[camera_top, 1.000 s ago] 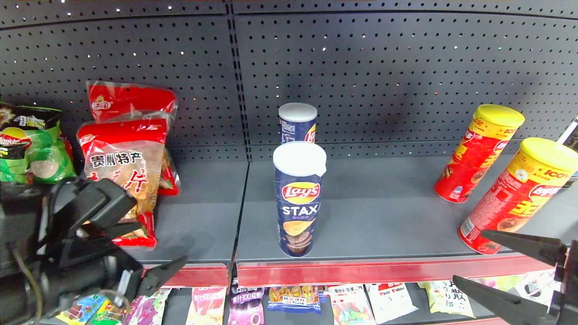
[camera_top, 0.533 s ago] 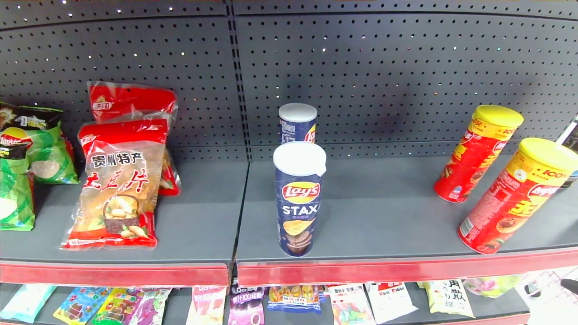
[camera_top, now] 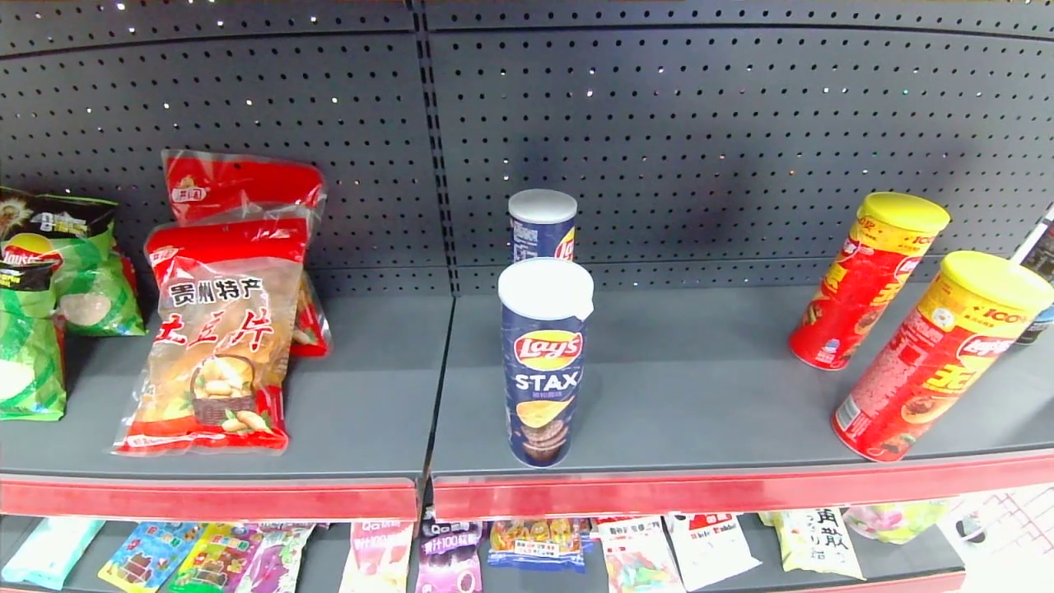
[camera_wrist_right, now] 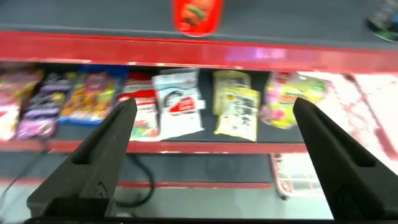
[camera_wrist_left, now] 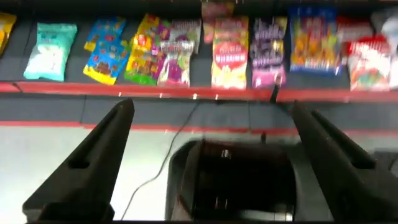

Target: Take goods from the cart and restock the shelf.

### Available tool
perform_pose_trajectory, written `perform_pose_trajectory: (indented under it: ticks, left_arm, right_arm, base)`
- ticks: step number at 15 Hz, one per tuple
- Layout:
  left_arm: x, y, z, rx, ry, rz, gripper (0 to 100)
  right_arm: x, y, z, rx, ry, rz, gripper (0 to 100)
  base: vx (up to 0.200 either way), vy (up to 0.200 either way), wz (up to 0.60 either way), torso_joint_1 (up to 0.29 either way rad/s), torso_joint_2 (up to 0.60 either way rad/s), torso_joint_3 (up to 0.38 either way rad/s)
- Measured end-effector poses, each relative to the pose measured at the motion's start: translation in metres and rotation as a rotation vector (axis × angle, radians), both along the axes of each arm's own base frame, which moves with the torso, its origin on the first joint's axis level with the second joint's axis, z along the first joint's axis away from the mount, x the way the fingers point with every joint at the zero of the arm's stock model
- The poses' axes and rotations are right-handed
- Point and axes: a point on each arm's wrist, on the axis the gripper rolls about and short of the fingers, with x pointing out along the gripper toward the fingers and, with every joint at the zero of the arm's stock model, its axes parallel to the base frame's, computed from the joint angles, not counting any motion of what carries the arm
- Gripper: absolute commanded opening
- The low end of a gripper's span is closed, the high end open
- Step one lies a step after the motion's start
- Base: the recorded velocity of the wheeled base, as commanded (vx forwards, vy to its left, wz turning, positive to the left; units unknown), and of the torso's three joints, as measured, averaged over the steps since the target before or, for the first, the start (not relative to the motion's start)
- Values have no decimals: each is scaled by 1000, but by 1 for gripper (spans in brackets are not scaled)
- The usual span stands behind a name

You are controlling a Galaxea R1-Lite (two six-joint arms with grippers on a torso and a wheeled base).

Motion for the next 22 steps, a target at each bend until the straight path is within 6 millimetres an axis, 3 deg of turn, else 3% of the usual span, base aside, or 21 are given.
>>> perform_pose_trajectory:
  ticks: [3, 5, 9, 13, 15, 22]
  left_arm:
    - [11, -10, -14, -22, -30, 97, 100]
    - [30, -13, -10, -32, -243, 67, 100]
    - [45, -13, -35, -23, -377, -138, 100]
    - [45, -13, -42, 19, -376, -138, 100]
    - [45, -13, -42, 34, -376, -144, 100]
    - [45, -13, -42, 36, -378, -141, 100]
  right_arm:
    - [-2, 4, -12, -4, 9, -151, 100]
    - [-1, 9, -19, -1, 17, -247, 100]
    - [1, 15, -27, 34, -80, 99, 100]
    - [9, 14, -30, 4, -238, 76, 100]
    - [11, 14, -35, 12, -236, 83, 100]
    - [12, 14, -38, 11, -231, 76, 100]
  base:
    - [0, 0, 0, 0, 0, 0]
    - [0, 0, 0, 0, 0, 0]
    - [0, 0, 0, 0, 0, 0]
    - [0, 0, 0, 0, 0, 0]
    - [0, 0, 0, 0, 0, 0]
    - [-171, 0, 0, 3, 0, 1]
